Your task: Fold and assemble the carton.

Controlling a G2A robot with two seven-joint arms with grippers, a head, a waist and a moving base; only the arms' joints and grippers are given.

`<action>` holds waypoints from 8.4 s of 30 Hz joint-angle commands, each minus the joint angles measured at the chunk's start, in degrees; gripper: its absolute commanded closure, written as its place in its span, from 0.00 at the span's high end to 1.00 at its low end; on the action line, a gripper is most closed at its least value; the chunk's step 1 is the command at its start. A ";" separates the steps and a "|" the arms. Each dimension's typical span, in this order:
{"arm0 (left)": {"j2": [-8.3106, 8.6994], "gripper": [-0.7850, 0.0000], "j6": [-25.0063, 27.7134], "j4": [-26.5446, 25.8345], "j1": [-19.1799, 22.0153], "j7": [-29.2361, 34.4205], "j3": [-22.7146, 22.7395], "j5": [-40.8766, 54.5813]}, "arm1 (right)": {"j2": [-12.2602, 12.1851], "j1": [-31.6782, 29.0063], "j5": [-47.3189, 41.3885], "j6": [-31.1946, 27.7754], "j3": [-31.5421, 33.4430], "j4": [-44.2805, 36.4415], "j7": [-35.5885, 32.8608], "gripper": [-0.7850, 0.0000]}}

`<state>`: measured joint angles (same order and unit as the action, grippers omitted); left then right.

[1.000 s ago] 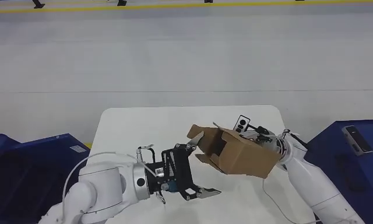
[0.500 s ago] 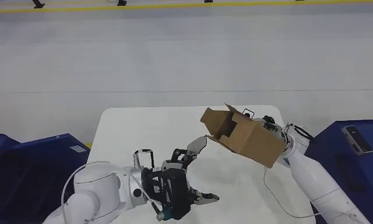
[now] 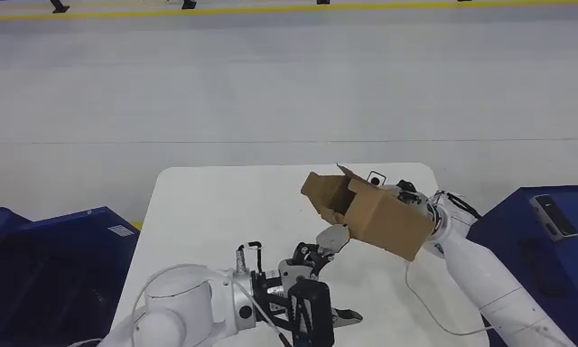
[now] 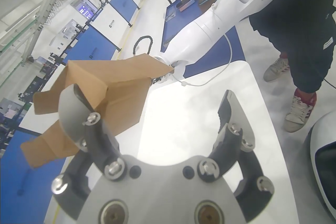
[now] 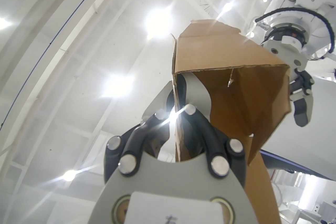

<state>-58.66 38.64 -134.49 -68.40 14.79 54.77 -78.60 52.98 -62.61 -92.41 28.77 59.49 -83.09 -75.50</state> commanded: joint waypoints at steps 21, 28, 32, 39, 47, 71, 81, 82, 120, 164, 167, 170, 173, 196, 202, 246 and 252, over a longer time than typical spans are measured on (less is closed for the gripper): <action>-1.48 1.00 -1.07 2.53 3.88 3.00 -2.43 3.73 | -1.25 1.22 0.82 -1.49 -3.60 -0.35 -1.50 0.00; -0.53 1.00 0.33 -0.15 0.92 2.46 3.71 3.44 | -1.99 1.17 1.17 -0.77 -3.37 -0.41 -0.78 0.00; -0.38 1.00 1.83 -0.15 2.63 0.96 6.26 1.05 | -2.28 0.95 1.97 -0.18 -3.76 -1.43 -0.19 0.00; -0.79 1.00 4.64 -0.15 7.65 4.73 5.29 2.91 | -2.85 0.68 4.99 -0.12 -3.83 -2.46 -0.13 0.00; -0.39 1.00 8.94 -0.15 9.48 17.76 5.05 16.27 | -3.68 -0.88 6.91 -1.21 -2.61 -3.21 -1.22 0.00; 0.55 1.00 8.71 -0.15 12.20 28.90 1.99 27.73 | -4.41 -0.52 6.98 -1.45 -3.75 -3.61 -1.46 0.00; 0.57 1.00 8.12 -0.06 11.69 26.97 0.18 26.83 | -4.38 -0.07 6.00 -1.63 -4.28 -3.38 -1.63 0.00; 0.53 1.00 8.02 0.08 11.71 26.33 0.06 26.45 | -4.38 -0.02 5.94 -1.64 -4.35 -3.36 -1.65 0.00; 2.40 0.40 16.40 -0.15 14.23 22.78 11.63 24.84 | -4.37 -2.40 2.74 -0.25 -3.07 -6.57 1.30 0.00; 4.01 0.37 14.00 -0.15 22.26 34.47 4.43 30.21 | -2.75 -6.56 6.13 1.68 2.04 -8.41 1.67 0.00; 3.97 0.35 13.14 -0.15 22.65 33.92 3.75 29.76 | -2.68 -6.65 6.27 1.60 2.04 -8.34 1.59 0.00; 3.89 0.33 12.47 -0.15 22.87 33.51 2.63 29.19 | -2.61 -6.75 6.32 1.63 2.05 -8.24 1.62 0.00; 3.75 0.33 11.99 -0.15 23.27 33.16 1.26 28.47 | -2.55 -6.78 6.39 1.63 2.11 -8.21 1.63 0.00; 2.91 0.29 6.44 -0.15 25.27 32.07 -3.96 26.86 | -2.22 -6.52 6.71 1.90 1.76 -8.04 1.89 0.00; 2.95 0.27 5.96 -0.11 25.29 32.15 -3.72 27.09 | -2.21 -6.42 6.30 1.84 1.60 -7.76 1.83 0.00; 6.09 1.00 -2.89 5.95 13.61 23.07 20.72 38.60 | -1.78 -7.89 4.55 1.78 2.57 -9.13 4.14 0.00; 6.69 1.00 -4.40 6.38 11.07 32.34 19.78 38.06 | -1.43 -8.61 5.34 1.79 2.90 -9.89 4.51 0.00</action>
<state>-51.96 34.31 -127.80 -57.27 46.06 75.51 -41.07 51.51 -71.11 -87.16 30.53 62.33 -92.82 -71.05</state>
